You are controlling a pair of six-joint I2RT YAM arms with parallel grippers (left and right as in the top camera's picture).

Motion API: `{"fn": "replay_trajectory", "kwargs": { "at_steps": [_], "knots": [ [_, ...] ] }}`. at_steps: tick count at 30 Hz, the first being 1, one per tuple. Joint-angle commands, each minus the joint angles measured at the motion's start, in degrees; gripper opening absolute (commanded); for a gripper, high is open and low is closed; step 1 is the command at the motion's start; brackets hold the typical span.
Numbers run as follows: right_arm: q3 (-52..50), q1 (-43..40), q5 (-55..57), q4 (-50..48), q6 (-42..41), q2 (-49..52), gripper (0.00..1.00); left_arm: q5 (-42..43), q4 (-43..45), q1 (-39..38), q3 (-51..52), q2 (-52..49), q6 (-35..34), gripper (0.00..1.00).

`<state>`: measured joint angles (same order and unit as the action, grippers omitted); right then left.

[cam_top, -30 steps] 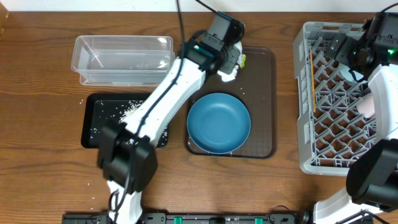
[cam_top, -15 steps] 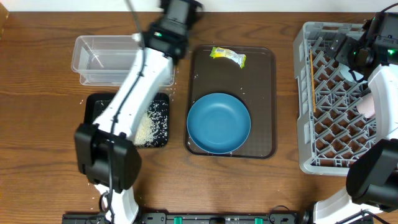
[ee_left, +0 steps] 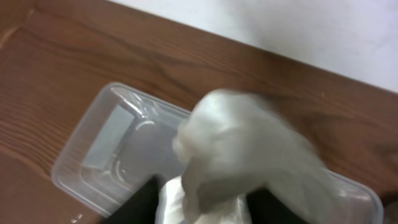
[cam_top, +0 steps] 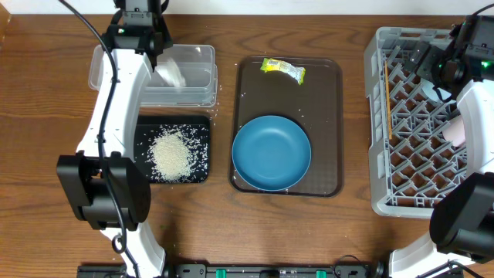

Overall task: Sort waste into correct bins and load items into the dishwasher rack
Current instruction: 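Carry the tissue left and drop it into the clear bin, then move the left gripper right toward the yellow wrapper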

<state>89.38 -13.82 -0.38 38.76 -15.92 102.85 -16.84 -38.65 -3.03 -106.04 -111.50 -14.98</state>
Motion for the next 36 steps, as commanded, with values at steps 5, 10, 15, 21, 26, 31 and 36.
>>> {"fn": "replay_trajectory", "kwargs": {
  "at_steps": [5,10,15,21,26,31,36],
  "knots": [
    [0.1,-0.3,0.4,0.0,-0.3,-0.9,0.99,5.4,-0.8,-0.5,0.2,0.3,-0.4,0.71],
    [0.1,-0.3,0.4,0.0,-0.3,-0.9,0.99,8.8,-1.3,-0.6,0.2,0.3,-0.4,0.72],
    [0.1,-0.3,0.4,0.0,-0.3,-0.9,0.99,8.7,-3.0,-0.6,0.3,0.3,-0.4,0.7],
    [0.1,-0.3,0.3,0.0,-0.3,-0.9,0.99,8.7,-5.2,-0.6,1.5,0.3,-0.4,0.66],
    [0.1,-0.3,0.4,0.0,-0.3,-0.9,0.99,17.9,-5.4,-1.2,1.8,0.5,2.8,0.62],
    [0.1,-0.3,0.4,0.0,-0.3,-0.9,0.99,34.8,-2.7,-5.9,1.8,0.8,16.3,0.62],
    [0.1,-0.3,0.4,0.0,-0.3,-0.9,0.99,28.9,5.1,-13.4,1.8,-0.3,18.5,0.68]
  ]
}}
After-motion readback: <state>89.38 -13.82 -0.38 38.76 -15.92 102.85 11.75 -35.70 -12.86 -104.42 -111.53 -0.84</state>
